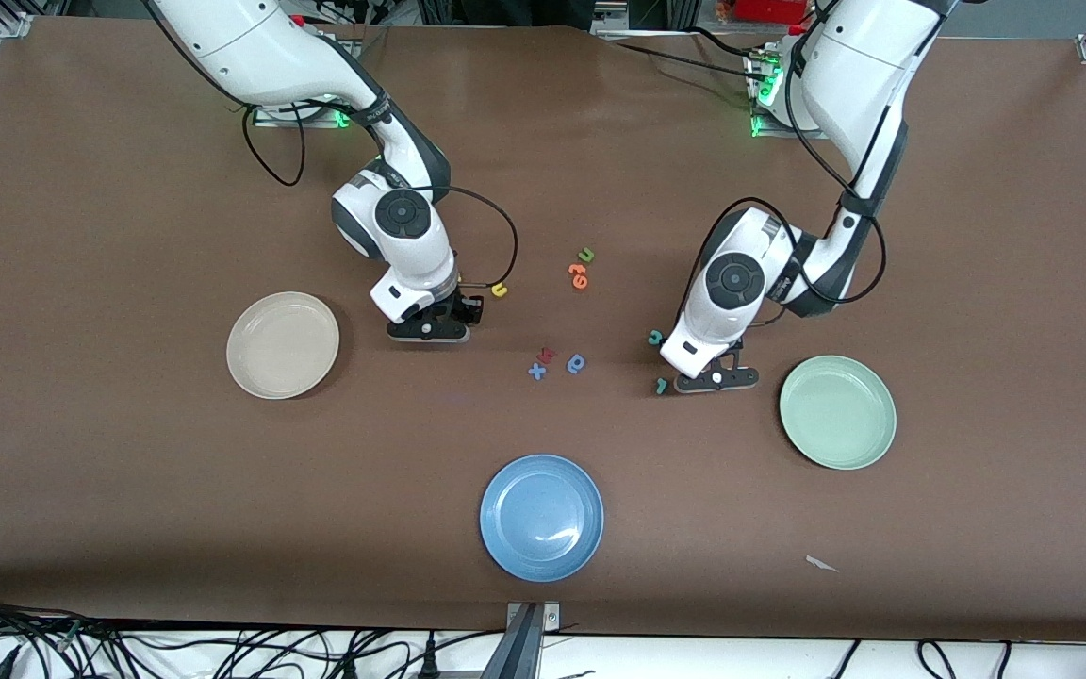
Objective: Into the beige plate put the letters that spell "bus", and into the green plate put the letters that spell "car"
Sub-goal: 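Lift the yellow letter with the left gripper while the right gripper grasps, then release the yellow letter onto the green plate with the left gripper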
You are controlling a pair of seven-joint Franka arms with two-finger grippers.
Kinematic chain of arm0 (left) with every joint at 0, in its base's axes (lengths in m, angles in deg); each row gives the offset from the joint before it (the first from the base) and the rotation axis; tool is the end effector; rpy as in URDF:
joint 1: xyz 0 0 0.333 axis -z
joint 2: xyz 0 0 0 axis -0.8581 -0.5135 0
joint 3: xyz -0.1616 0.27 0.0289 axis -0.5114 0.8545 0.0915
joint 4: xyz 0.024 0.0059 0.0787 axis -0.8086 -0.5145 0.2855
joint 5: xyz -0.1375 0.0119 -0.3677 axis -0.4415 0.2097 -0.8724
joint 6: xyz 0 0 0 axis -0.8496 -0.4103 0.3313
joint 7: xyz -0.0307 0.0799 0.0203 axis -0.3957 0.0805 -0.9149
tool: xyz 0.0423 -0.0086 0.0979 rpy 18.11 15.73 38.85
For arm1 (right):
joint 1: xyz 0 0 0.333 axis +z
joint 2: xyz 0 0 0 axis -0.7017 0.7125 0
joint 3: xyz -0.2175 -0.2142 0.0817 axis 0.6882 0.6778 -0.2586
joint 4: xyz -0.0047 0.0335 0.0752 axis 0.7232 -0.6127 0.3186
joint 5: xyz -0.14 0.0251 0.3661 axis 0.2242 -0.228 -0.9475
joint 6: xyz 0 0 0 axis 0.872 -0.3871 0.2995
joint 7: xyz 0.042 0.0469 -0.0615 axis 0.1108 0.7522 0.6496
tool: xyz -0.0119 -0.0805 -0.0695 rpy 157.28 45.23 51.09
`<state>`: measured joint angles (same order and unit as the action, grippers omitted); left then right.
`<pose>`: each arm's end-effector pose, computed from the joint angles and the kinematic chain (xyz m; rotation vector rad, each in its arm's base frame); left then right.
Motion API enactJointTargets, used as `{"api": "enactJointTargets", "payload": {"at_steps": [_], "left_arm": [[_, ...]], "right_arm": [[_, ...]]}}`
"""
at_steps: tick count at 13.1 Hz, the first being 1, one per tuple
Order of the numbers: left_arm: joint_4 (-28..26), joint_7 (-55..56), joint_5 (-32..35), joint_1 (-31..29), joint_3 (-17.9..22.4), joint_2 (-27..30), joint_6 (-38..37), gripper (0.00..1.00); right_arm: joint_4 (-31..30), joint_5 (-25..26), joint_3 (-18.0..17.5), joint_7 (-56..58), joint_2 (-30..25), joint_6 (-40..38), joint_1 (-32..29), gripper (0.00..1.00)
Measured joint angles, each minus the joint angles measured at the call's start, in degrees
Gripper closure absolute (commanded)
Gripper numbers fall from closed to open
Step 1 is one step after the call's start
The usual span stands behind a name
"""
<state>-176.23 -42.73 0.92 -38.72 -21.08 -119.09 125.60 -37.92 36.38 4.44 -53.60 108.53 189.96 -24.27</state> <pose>0.5787 -0.2625 0.1945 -3.0469 -0.1176 0.0900 0.5004 0.3568 0.1805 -3.1249 0.0346 -0.1437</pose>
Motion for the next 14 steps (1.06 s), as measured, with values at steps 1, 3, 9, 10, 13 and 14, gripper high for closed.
{"api": "enactJointTargets", "payload": {"at_steps": [1, 3, 9, 10, 13, 14], "left_arm": [[2.7, -2.9, 0.0, -0.9, 0.0, 0.0, -4.2, 0.86], [6.1, -11.0, 0.1, -4.2, 0.3, 0.1, -8.5, 0.86], [6.8, -40.1, 0.2, -19.3, 0.7, 0.1, -9.0, 0.34], [6.9, -43.1, 0.2, -21.0, 0.7, 0.1, -8.9, 0.00], [6.9, -44.0, 0.2, -21.6, 0.1, 0.1, -8.8, 0.00], [6.9, -41.7, 0.2, -21.0, -0.5, 0.1, -8.8, 0.00]], "right_arm": [[0.0, 0.0, 0.0, 0.0, 0.0, 0.0, 0.0, 0.46], [0.0, 0.1, 0.0, 0.0, 0.0, 0.0, 0.0, 0.49], [0.0, 0.2, 0.1, 0.0, 0.0, 0.1, 0.0, 0.62], [0.0, 0.2, 0.2, 0.0, 0.1, 0.1, 0.0, 0.67], [0.0, 0.2, 0.2, 0.0, 0.1, 0.1, 0.0, 0.78], [0.0, 0.2, 0.2, 0.0, 0.1, 0.1, 0.0, 0.81]]}}
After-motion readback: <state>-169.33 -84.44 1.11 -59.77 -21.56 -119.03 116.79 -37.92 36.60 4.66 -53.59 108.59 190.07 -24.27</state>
